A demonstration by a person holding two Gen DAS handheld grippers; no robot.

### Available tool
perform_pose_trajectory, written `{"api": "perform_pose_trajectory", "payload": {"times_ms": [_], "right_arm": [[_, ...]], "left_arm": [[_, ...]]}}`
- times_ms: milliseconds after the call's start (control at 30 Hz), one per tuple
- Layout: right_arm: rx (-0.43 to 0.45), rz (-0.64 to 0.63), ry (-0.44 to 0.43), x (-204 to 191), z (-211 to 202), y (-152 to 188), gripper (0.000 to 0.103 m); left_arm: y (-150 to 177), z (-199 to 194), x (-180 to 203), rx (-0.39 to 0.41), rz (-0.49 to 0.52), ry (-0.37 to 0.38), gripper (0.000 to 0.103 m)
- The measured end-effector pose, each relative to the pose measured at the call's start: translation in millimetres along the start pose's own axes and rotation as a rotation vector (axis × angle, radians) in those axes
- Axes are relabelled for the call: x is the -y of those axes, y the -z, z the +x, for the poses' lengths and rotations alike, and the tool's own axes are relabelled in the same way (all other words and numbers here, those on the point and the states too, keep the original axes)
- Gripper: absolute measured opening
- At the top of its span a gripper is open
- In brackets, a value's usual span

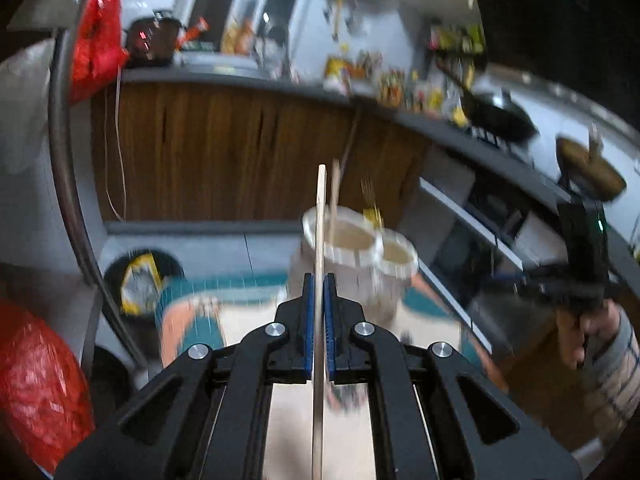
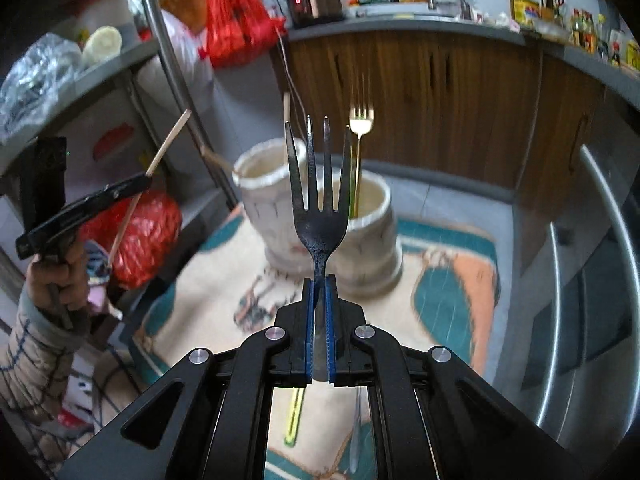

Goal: Organize utensils
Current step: 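Carry the chopstick in the left tool while the right tool carries the fork over the holder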

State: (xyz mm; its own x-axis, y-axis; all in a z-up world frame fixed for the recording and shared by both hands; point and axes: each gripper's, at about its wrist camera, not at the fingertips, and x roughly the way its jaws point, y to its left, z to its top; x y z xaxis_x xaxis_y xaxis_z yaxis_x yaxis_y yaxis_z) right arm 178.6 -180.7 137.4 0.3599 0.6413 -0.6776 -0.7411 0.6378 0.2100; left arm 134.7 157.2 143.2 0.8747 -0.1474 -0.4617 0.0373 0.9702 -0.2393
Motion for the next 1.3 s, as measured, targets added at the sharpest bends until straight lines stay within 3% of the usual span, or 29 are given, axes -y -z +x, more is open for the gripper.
{"api": "perform_pose_trajectory", "payload": {"times_ms": [433,567,867,1067,1300], "right_arm": [[0.114,-0.036,-0.018,-1.1,-3.1,-59.7,0.006],[0.123,-0.027,-0.029,4.8,7.7,-74.0,0.006],[0.115,-0.010,-0.043,21.8,36.0,-86.4,0.006],[0.137,0.002,-0.053,25.3,34.5,-95.9,0.006],[0.143,-0.019,-0.017,20.5,35.5,-101.5,0.006]], "left_arm": [[-75.7,64.4,15.7,0.248,-0.008,0.098,0.004],[-82.7,93.8,7.4,0.266,-0.047,0.108,0.004],[-65.3,139.3,-2.9,0.270,-0.077,0.137,0.004],[-36.8,128.2,-4.9,0.308,-0.080,0.159,0.004],[-13.5,114.5,3.3,0.269,-0.028,0.158,0.004]]}}
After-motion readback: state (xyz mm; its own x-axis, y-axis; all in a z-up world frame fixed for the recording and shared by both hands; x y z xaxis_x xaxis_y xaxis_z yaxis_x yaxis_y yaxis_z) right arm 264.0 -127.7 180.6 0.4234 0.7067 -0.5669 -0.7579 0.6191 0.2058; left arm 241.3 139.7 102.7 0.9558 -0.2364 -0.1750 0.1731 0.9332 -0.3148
